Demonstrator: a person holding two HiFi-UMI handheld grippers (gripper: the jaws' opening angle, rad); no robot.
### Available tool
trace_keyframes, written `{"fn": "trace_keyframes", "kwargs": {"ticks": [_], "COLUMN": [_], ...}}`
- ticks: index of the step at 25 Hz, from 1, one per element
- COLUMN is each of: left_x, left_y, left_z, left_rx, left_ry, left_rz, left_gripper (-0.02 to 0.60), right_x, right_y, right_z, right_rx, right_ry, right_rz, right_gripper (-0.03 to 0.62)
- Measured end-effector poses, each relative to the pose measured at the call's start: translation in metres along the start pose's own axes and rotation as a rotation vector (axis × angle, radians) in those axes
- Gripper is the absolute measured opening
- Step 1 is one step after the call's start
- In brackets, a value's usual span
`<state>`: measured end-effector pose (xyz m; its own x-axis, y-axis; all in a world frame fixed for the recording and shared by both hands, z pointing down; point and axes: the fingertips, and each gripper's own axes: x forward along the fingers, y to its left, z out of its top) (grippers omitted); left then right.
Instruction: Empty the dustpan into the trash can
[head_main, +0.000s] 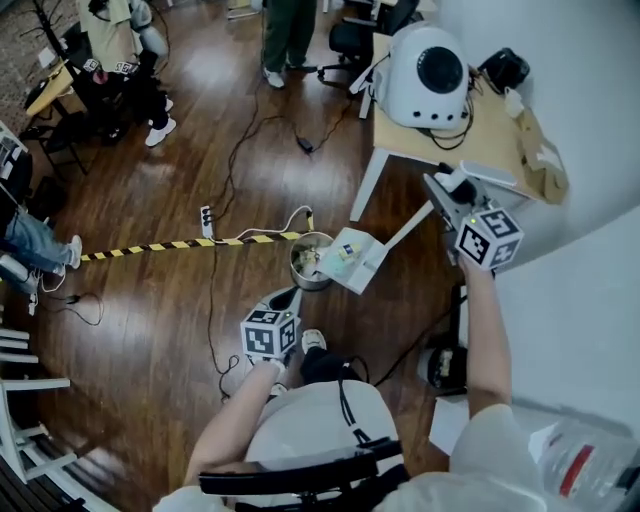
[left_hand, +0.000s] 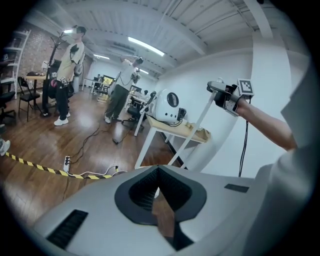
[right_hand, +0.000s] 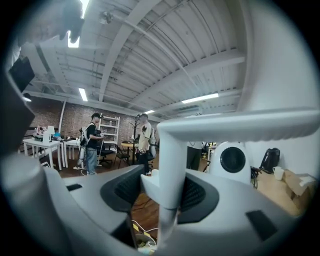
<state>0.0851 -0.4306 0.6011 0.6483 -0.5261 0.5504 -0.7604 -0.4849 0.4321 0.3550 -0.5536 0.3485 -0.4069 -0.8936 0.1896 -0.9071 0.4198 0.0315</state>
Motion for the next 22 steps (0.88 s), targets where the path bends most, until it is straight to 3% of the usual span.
{"fn": "trace_keyframes", "kwargs": {"ticks": [12,18,22], "left_x": [0.021,0.029,0.025], "left_y": [0.037,0.037,0.04], "left_z": [0.008,0.01,0.013], "left_rx": [-0.097,-0.11,-0.106], "left_ry": [-0.002,0.01,0.008], "left_rz": [0.095,0.095,0.083], "left_gripper": [-0.003,-0.003,-0.003], "right_x": [0.091,0.076,0.058], "right_y": [-0.007,0.035,0.059], "right_z": [-0.032,-0.042,-0.056], "right_rx": [-0.105,-0.237,-0.312], "right_ry": [0.03,0.075,0.136], "right_rz": [0.204,0.324,0.361], "right_gripper": [0.207,0.206,0.202]}}
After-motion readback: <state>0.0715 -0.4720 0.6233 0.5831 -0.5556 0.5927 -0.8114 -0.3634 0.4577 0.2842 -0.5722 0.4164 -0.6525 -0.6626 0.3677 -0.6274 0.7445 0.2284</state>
